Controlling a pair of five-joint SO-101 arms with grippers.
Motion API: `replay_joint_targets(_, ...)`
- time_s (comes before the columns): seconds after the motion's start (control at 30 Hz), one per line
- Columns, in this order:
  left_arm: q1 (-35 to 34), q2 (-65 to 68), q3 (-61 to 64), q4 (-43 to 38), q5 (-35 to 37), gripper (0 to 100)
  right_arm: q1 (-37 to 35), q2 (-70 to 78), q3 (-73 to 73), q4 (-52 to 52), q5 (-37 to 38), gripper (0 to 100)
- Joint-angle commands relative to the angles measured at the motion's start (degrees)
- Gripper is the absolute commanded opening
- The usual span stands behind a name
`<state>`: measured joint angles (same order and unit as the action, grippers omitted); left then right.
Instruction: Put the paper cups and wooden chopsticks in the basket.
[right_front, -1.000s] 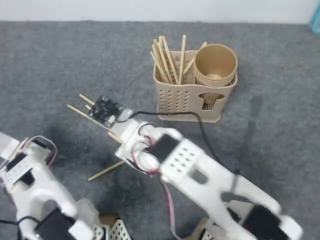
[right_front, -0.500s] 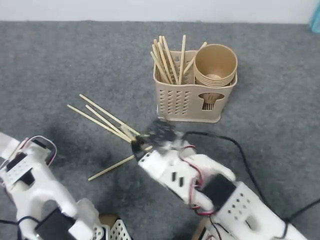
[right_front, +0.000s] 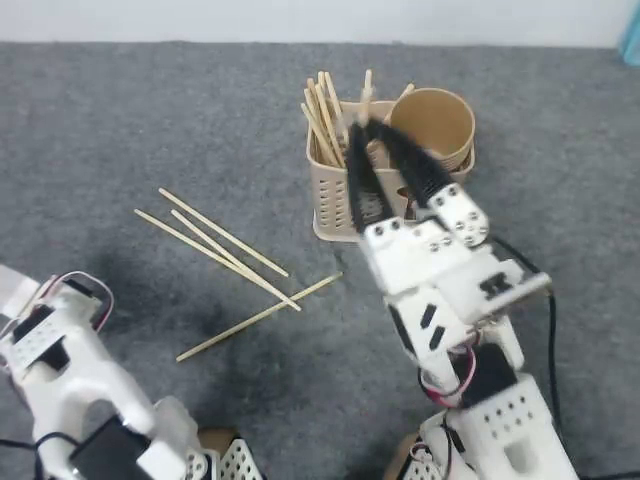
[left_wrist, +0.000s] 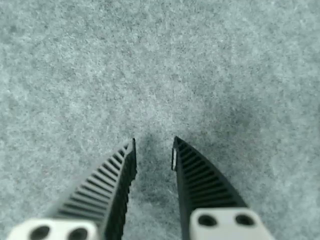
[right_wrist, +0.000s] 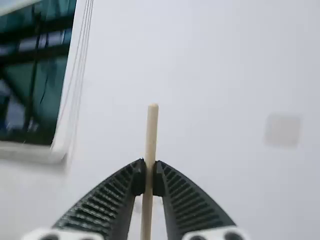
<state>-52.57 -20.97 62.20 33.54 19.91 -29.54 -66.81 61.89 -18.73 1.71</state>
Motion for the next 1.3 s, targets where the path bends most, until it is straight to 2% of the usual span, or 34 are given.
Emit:
replay_joint_targets(0.0, 0.26, -0.18, -1.63, -1.23, -0.44, 11, 4.26, 9.19, -5.71, -14.46, -0.18, 0.8)
replay_joint_targets(0.2, 0.26, -0.18, -1.63, -1.23, -0.44, 11, 7.87, 27.03, -18.37, -18.59, -0.35, 0.8)
replay_joint_targets(0.33, 0.26, -0.18, -1.63, -1.23, -0.44, 11, 7.96, 35.21, -21.45, -18.59, -0.35, 0.8)
replay_joint_targets(0.5, 0.26, -0.18, -1.63, -1.32, -0.44, 11, 7.6, 39.25, -16.53, -19.03, -0.53, 0.9)
replay_joint_targets(0.6, 0.26, -0.18, -1.63, -1.32, -0.44, 11, 7.52, 40.22, -9.93, -25.27, -2.37, 1.3)
replay_joint_targets(0.67, 0.35, -0.18, -1.63, -1.32, -0.44, 11, 7.52, 40.48, -6.33, -28.44, -4.66, 5.0)
replay_joint_targets(0.8, 0.35, -0.18, -1.63, -1.32, -0.44, 11, 7.52, 40.48, -4.13, -24.66, -7.38, 15.1)
replay_joint_targets(0.93, 0.35, -0.18, -1.63, -1.32, -0.44, 11, 7.52, 39.16, -5.8, -22.37, -8.26, 13.7)
replay_joint_targets(1.1, 0.26, -0.18, -1.63, -1.32, -0.44, 11, 7.43, 30.37, -11.08, -10.15, -8.62, 12.9)
replay_joint_targets(1.17, 0.26, -0.18, -1.63, -1.32, -0.44, 11, 6.2, 24.22, -13.01, -0.75, -8.62, 12.6)
replay_joint_targets(1.27, 0.26, -0.18, -1.63, -1.32, -0.44, 11, 1.89, 14.46, -15.65, 18.77, -8.7, 9.4)
